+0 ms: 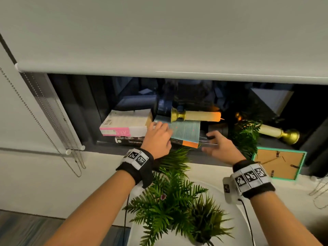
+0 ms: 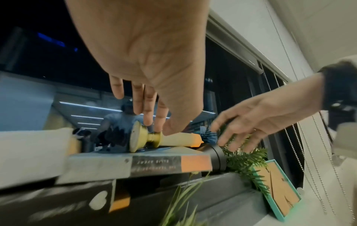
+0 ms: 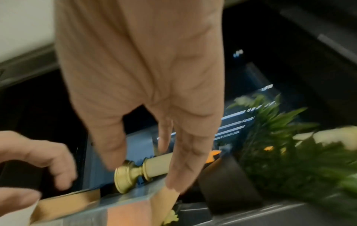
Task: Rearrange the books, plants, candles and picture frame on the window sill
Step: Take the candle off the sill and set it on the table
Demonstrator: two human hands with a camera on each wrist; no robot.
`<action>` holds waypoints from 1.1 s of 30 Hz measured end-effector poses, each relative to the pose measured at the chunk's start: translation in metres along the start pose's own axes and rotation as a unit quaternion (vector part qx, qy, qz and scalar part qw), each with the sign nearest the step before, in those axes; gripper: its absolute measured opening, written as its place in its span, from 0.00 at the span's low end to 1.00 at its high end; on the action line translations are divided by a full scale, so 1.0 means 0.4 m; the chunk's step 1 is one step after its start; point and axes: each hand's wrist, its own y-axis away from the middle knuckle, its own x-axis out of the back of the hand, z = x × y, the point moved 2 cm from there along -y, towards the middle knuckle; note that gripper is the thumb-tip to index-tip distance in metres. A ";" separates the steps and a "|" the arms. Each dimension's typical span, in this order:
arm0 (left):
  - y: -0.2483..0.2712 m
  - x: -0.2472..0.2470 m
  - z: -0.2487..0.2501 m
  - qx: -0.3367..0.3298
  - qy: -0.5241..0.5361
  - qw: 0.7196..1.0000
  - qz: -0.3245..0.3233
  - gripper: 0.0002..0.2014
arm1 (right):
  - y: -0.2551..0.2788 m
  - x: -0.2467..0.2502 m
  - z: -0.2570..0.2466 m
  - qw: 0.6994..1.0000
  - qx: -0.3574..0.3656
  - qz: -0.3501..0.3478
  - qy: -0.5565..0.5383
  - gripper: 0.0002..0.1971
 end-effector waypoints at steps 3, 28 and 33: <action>-0.086 0.004 0.012 -0.011 -0.026 1.000 -0.012 0.18 | -0.092 -0.001 -0.039 0.998 -0.021 0.049 -0.041 0.32; -0.342 -0.084 0.008 0.023 -0.049 0.998 -0.011 0.26 | -0.261 -0.023 -0.046 0.996 -0.002 0.086 -0.009 0.39; -0.269 -0.016 0.010 0.035 0.040 0.999 0.008 0.24 | -0.186 0.013 -0.064 0.976 0.071 0.189 -0.081 0.44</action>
